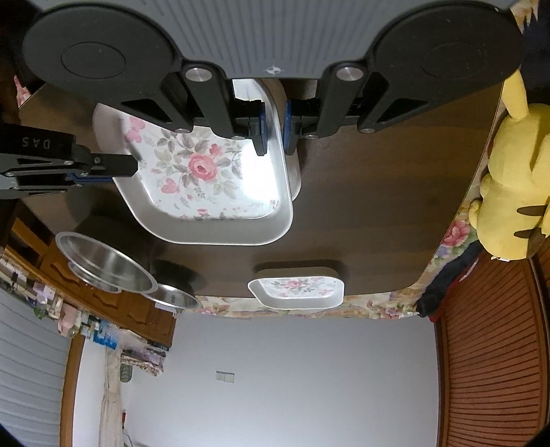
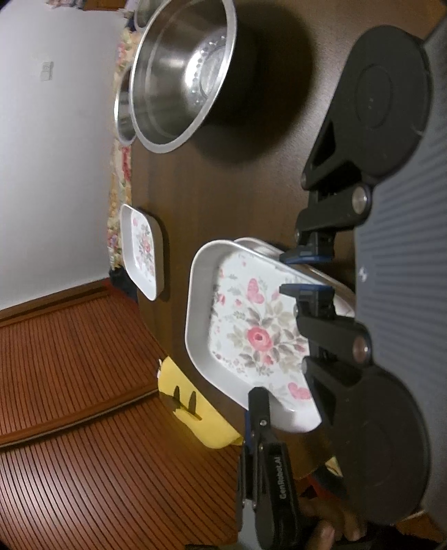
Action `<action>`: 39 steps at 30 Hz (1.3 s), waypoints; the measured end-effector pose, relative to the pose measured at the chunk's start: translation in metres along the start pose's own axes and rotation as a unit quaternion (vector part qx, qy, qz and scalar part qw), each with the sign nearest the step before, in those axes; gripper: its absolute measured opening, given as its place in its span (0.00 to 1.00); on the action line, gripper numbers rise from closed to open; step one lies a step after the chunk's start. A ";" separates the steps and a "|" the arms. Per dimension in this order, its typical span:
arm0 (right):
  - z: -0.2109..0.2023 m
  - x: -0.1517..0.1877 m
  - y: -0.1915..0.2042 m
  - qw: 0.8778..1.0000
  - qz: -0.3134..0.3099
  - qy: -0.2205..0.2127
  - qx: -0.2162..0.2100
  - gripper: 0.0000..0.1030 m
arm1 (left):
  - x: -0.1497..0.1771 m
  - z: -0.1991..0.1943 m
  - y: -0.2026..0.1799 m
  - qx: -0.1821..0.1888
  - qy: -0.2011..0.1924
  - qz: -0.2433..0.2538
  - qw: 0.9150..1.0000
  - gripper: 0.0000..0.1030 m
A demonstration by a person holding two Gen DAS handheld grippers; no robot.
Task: Organize plates and bowls
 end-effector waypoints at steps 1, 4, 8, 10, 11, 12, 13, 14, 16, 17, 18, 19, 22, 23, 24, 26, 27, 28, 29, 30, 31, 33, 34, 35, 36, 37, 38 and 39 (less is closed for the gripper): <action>0.000 0.001 0.000 1.000 -0.001 -0.003 0.004 0.13 | 0.000 0.001 0.001 -0.001 0.001 0.000 1.000 0.11; 0.001 0.000 -0.001 1.000 0.002 -0.009 0.007 0.13 | 0.001 0.002 0.003 -0.001 -0.001 -0.001 1.000 0.11; 0.003 0.000 -0.004 1.000 0.010 -0.016 0.005 0.13 | 0.001 0.002 0.003 -0.003 -0.003 -0.001 1.000 0.11; 0.005 0.001 -0.002 1.000 0.009 -0.016 0.008 0.14 | 0.002 0.001 0.003 -0.004 -0.003 0.000 1.000 0.11; 0.004 0.001 -0.001 1.000 0.007 -0.018 0.010 0.14 | 0.001 0.001 0.003 -0.005 -0.004 0.000 1.000 0.10; 0.004 0.002 -0.001 1.000 0.005 -0.018 0.011 0.14 | 0.001 0.002 0.004 -0.007 -0.005 0.001 1.000 0.11; 0.004 0.002 -0.001 1.000 0.005 -0.019 0.013 0.14 | 0.002 0.002 0.005 -0.009 -0.005 0.001 1.000 0.11; 0.003 0.002 -0.001 1.000 0.006 -0.021 0.013 0.14 | 0.003 0.003 0.006 -0.013 -0.003 0.000 1.000 0.11; 0.003 0.004 -0.001 1.000 0.005 -0.023 0.016 0.14 | 0.005 0.005 0.009 -0.012 0.001 -0.004 1.000 0.11; 0.004 0.004 -0.001 1.000 0.005 -0.024 0.016 0.14 | 0.006 0.006 0.010 -0.010 0.003 -0.007 1.000 0.11; 0.004 0.005 -0.001 1.000 0.007 -0.025 0.014 0.14 | 0.007 0.007 0.010 -0.009 0.005 -0.009 1.000 0.11; 0.004 0.006 -0.001 0.999 0.009 -0.027 0.014 0.14 | 0.008 0.007 0.011 -0.009 0.004 -0.010 1.000 0.11; 0.004 0.006 -0.001 0.999 0.011 -0.030 0.013 0.14 | 0.008 0.008 0.011 -0.009 0.005 -0.010 1.000 0.11; 0.004 0.006 -0.001 0.999 0.012 -0.030 0.013 0.14 | 0.008 0.008 0.010 -0.009 0.005 -0.010 1.000 0.11; 0.004 0.006 -0.001 0.999 0.011 -0.030 0.013 0.14 | 0.008 0.008 0.011 -0.009 0.005 -0.011 1.000 0.11; 0.004 0.006 -0.001 0.999 0.012 -0.030 0.013 0.14 | 0.008 0.008 0.010 -0.009 0.004 -0.011 1.000 0.11; 0.003 0.006 -0.002 0.999 0.013 -0.030 0.013 0.14 | 0.008 0.008 0.011 -0.008 0.004 -0.011 1.000 0.11; 0.003 0.006 -0.002 0.999 0.012 -0.031 0.014 0.14 | 0.007 0.007 0.011 -0.008 0.003 -0.011 1.000 0.11; 0.002 0.005 -0.002 0.999 0.011 -0.032 0.015 0.14 | 0.007 0.007 0.010 -0.007 0.003 -0.012 1.000 0.11; 0.002 0.005 -0.002 0.999 0.011 -0.033 0.016 0.14 | 0.006 0.008 0.010 -0.007 0.002 -0.012 1.000 0.11; 0.001 0.005 -0.002 0.999 0.011 -0.034 0.017 0.14 | 0.006 0.007 0.011 -0.007 0.002 -0.012 1.000 0.11; -0.001 0.004 -0.002 0.999 0.013 -0.036 0.017 0.14 | 0.003 0.005 0.010 -0.006 -0.002 -0.013 1.000 0.11; -0.002 0.003 -0.002 0.999 0.013 -0.038 0.018 0.14 | 0.002 0.005 0.010 -0.006 -0.004 -0.013 1.000 0.11; -0.003 0.002 -0.003 0.999 0.013 -0.039 0.018 0.14 | 0.000 0.003 0.010 -0.005 -0.006 -0.013 1.000 0.11; -0.005 0.001 -0.003 0.999 0.013 -0.041 0.018 0.14 | -0.002 0.002 0.010 -0.005 -0.009 -0.013 1.000 0.11; -0.006 0.000 -0.004 0.999 0.013 -0.044 0.019 0.14 | -0.004 0.002 0.010 -0.005 -0.011 -0.013 1.000 0.11; -0.008 -0.002 -0.004 0.999 0.012 -0.046 0.019 0.14 | -0.006 0.001 0.010 -0.004 -0.014 -0.014 1.000 0.11; -0.009 -0.004 -0.004 0.999 0.011 -0.048 0.019 0.14 | -0.009 0.000 0.010 -0.004 -0.017 -0.014 1.000 0.13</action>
Point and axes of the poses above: each gripper's, at about its wrist camera, not at the fingertips, and z roughly the way its jaws point, y to its left, x to its underside, the point moved 9 cm from there along z, roughly the way its jaws point, and after that the axes turned 12 degrees about -z, right-handed, at the moved point
